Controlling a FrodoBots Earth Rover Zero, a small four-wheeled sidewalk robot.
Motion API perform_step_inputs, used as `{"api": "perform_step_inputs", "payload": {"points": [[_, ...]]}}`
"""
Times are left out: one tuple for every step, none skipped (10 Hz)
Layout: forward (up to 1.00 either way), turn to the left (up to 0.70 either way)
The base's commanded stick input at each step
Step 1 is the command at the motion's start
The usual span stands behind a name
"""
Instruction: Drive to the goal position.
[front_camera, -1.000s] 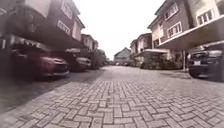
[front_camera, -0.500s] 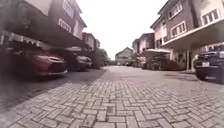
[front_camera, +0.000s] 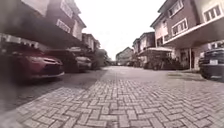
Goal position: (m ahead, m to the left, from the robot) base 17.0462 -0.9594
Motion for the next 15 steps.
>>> {"api": "perform_step_inputs", "payload": {"points": [[0.69,0.03],[0.69,0.03],[0.69,0.03],[0.69,0.03],[0.69,0.03],[0.69,0.03],[0.69,0.03],[0.69,0.03],[0.69,0.03],[0.69,0.03],[0.69,0.03],[0.69,0.03],[0.69,0.03],[0.69,0.03],[0.69,0.03]]}}
